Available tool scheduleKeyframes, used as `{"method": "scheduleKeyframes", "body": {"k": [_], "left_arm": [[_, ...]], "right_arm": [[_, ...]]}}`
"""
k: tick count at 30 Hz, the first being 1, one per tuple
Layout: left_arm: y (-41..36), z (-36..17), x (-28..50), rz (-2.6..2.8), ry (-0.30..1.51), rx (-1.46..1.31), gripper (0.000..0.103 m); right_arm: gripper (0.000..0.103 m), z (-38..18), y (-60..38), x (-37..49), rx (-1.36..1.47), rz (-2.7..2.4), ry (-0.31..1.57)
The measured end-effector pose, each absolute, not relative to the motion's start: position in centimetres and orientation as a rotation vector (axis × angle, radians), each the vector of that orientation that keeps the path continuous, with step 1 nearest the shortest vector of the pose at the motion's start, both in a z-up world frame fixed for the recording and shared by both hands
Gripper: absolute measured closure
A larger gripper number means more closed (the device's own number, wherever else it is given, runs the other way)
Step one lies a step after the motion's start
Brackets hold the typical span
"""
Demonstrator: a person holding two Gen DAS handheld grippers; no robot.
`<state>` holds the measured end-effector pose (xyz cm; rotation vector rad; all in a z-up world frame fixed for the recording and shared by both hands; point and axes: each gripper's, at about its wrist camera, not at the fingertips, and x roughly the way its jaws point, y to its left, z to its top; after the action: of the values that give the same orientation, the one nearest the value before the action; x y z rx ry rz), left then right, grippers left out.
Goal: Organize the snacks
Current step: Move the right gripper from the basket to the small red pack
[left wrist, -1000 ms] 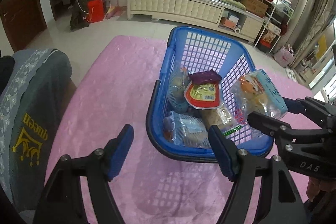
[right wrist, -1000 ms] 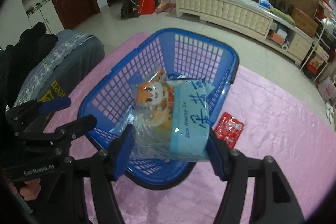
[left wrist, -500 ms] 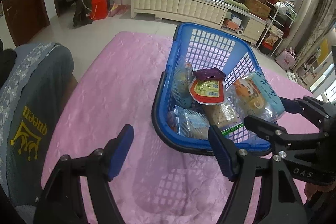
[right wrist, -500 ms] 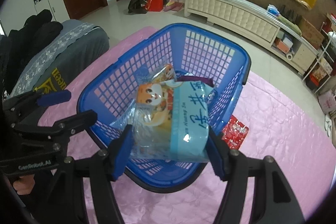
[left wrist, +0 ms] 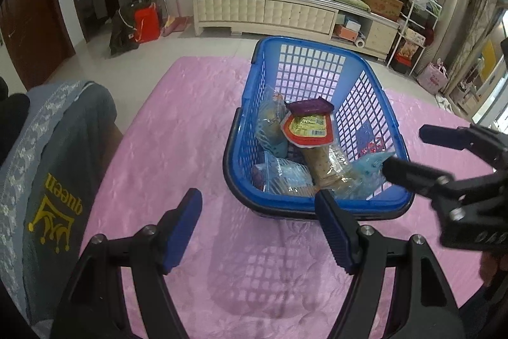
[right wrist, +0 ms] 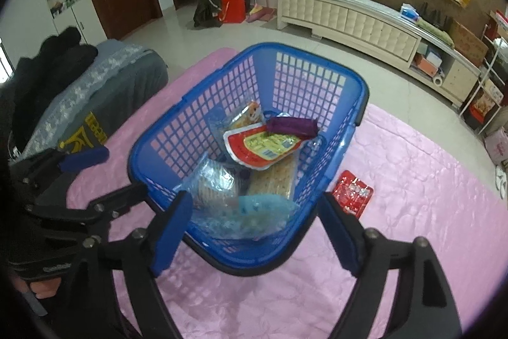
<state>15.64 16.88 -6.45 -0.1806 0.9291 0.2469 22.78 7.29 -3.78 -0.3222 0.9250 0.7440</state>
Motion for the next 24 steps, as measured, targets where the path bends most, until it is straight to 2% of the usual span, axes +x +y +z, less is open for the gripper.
{"method": "scheduleKeyframes", "body": {"k": [15, 24], "left_arm": [[13.1, -1.8, 16.6, 0.13, 0.845, -0.136, 0.031], [11.6, -0.9, 21.5, 0.058, 0.896, -0.073, 0.031]], "right_arm": [[0.019, 0.8, 1.8, 22.1, -0.23, 0.668, 0.848], [0.019, 0.9, -0.6, 25.5, -0.13, 0.597, 0.94]]}}
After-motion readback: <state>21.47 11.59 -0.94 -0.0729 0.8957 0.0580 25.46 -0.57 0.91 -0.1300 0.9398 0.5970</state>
